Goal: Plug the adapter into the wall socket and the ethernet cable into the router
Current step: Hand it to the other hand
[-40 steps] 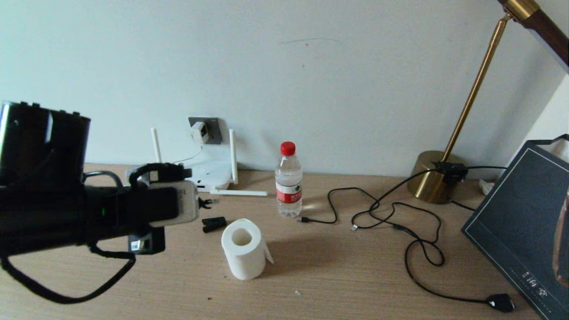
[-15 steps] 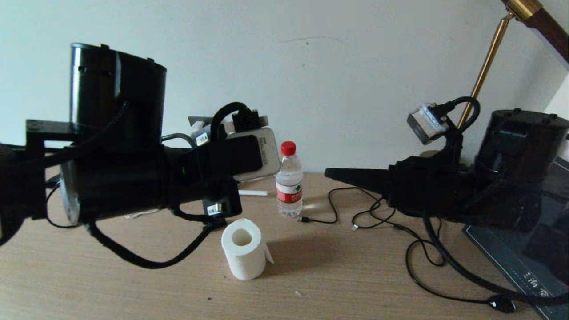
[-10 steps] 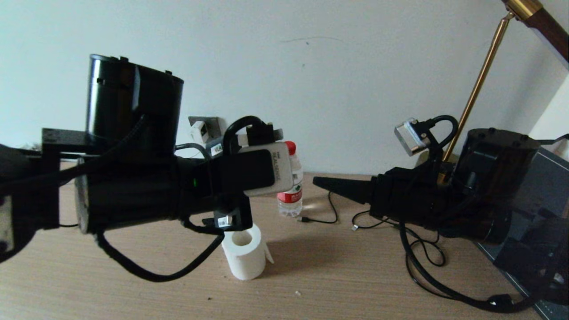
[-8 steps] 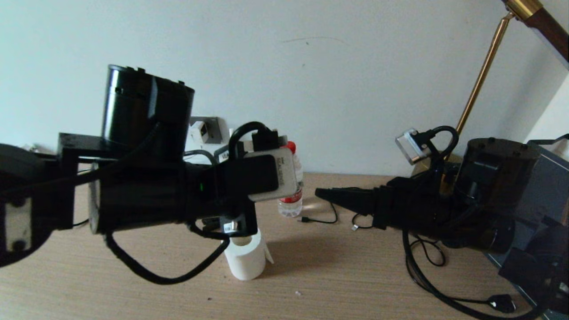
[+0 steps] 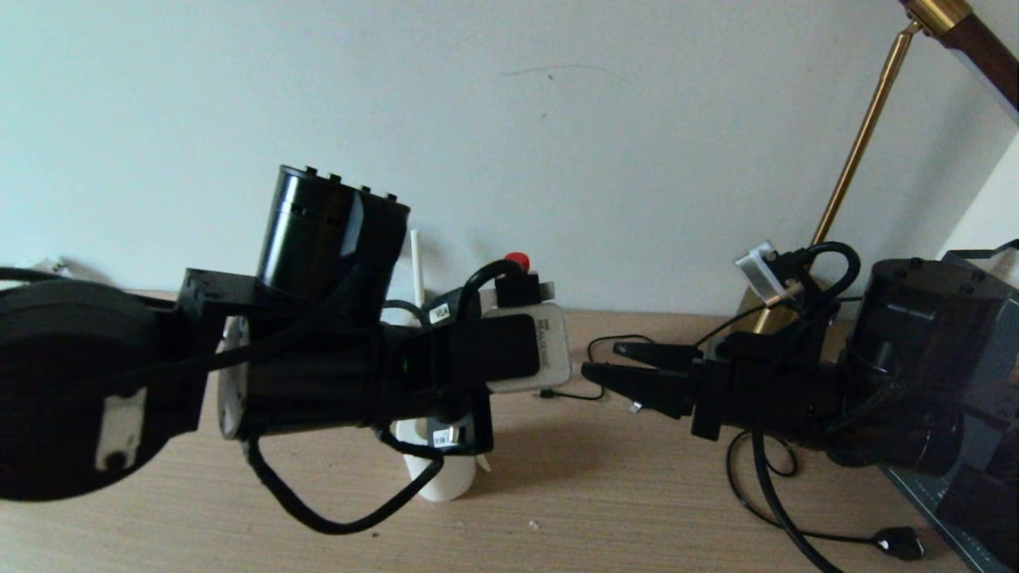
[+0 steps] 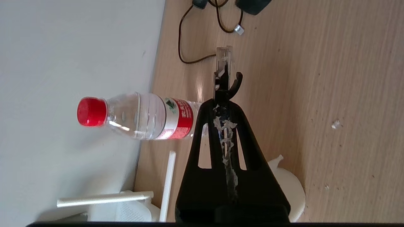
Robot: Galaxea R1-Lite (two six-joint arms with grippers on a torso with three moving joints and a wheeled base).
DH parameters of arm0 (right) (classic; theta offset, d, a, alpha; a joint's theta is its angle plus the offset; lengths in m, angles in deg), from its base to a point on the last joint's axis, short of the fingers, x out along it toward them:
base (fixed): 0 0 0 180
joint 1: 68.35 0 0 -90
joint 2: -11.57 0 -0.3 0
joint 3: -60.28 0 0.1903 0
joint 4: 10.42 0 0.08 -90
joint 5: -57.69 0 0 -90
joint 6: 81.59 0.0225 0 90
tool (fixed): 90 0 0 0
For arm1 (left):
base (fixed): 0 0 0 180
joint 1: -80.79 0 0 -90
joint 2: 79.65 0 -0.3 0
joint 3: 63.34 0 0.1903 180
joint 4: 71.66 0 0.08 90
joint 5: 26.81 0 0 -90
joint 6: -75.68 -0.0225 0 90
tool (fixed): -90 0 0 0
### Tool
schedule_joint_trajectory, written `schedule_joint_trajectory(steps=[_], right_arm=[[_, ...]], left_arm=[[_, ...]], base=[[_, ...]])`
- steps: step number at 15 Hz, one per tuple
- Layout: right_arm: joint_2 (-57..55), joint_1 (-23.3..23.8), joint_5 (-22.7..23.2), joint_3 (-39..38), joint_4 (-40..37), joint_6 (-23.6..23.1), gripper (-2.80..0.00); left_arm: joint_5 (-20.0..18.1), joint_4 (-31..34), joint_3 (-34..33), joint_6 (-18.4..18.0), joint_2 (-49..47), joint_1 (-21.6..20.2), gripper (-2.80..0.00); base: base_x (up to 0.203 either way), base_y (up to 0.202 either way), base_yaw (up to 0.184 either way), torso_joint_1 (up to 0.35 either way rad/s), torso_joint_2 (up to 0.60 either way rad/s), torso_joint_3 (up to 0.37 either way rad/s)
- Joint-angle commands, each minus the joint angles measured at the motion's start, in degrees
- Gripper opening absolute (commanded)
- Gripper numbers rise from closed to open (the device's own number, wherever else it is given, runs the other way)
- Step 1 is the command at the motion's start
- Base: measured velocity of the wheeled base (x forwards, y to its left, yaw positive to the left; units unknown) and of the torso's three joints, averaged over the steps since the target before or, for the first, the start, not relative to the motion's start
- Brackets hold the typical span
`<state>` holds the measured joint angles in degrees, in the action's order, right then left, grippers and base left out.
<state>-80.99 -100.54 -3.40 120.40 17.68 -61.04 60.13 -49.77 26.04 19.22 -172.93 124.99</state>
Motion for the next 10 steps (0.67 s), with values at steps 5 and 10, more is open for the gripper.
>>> schedule_joint_trajectory(steps=[5,10], right_arm=[[0.63,-0.85,0.36,1.13,0.39,-0.34,0.0],[0.45,-1.55,0.51,1.66,0.39,-0.43,0.0]], left_arm=[[-0.1,-0.28,3.44,-0.31,-2.26,1.34,-2.8],[-0.02,-0.98,3.51,-0.4,-2.07,1.94,-2.8]], base=[[0.0,0.0,0.0,0.0,0.0,0.0],[0.0,0.0,0.0,0.0,0.0,0.0]])
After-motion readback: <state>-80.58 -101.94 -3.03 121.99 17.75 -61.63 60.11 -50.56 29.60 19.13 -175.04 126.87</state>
